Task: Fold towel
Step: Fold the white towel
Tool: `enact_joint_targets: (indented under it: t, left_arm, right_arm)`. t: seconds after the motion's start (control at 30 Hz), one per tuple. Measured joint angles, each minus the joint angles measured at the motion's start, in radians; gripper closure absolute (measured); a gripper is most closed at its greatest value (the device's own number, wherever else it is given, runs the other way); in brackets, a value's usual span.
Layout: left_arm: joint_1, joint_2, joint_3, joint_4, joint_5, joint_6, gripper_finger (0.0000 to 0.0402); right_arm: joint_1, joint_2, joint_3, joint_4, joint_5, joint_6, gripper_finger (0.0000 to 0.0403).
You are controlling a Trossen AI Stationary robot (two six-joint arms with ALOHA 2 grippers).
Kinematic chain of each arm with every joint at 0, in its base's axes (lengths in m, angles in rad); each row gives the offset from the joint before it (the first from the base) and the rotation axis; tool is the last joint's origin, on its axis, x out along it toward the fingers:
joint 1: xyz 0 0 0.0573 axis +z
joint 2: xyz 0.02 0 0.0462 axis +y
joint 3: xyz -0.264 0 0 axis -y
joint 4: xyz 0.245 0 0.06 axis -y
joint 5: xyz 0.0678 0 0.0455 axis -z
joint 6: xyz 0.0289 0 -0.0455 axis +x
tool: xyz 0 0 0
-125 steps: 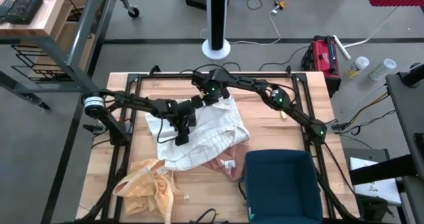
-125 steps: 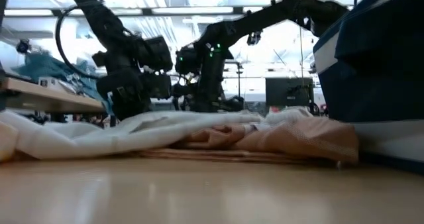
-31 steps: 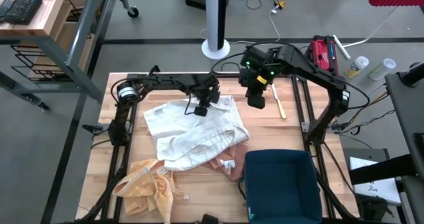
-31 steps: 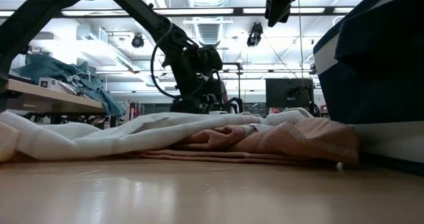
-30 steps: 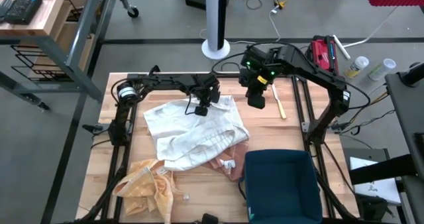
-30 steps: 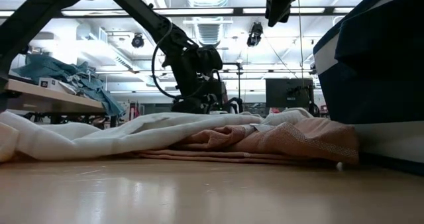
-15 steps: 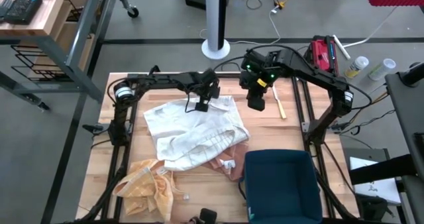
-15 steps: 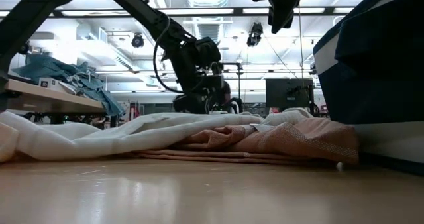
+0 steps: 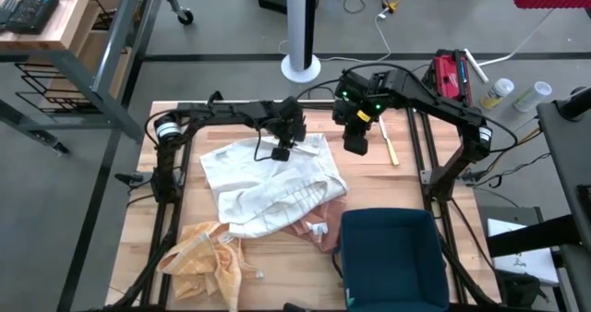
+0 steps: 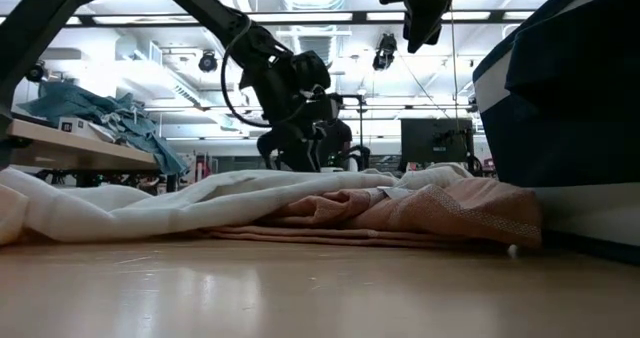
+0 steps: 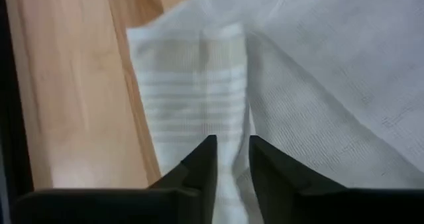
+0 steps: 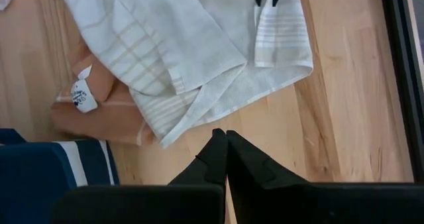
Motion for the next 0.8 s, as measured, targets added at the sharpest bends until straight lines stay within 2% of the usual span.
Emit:
enact_joint_targets:
  t: [0.13, 0.27, 0.4, 0.53, 0.7, 0.8]
  left_arm:
    - [0.006, 0.001, -0.015, 0.01, -0.007, -0.072, 0.0294]
    - [0.008, 0.001, -0.062, 0.045, -0.005, -0.095, 0.0295]
    - [0.006, 0.017, -0.09, 0.086, -0.014, -0.104, 0.0315]
    - [0.01, 0.027, -0.104, 0.145, -0.066, -0.139, 0.0339]
    - [0.016, 0.028, -0.107, 0.157, -0.085, -0.145, 0.0393]
    - [0.016, 0.028, -0.108, 0.159, -0.112, -0.149, 0.0397]
  right_arm:
    - [0.0, 0.0, 0.0, 0.009, 0.0, 0.003, 0.0403]
    - [0.0, 0.0, 0.0, 0.016, 0.0, 0.003, 0.0403]
    - [0.0, 0.0, 0.0, 0.022, 0.0, 0.004, 0.0403]
    - [0.0, 0.0, 0.0, 0.023, 0.0, 0.019, 0.0403]
    - [0.001, 0.0, 0.0, 0.022, 0.0, 0.029, 0.0403]
    - [0.001, 0.0, 0.0, 0.022, 0.0, 0.03, 0.0403]
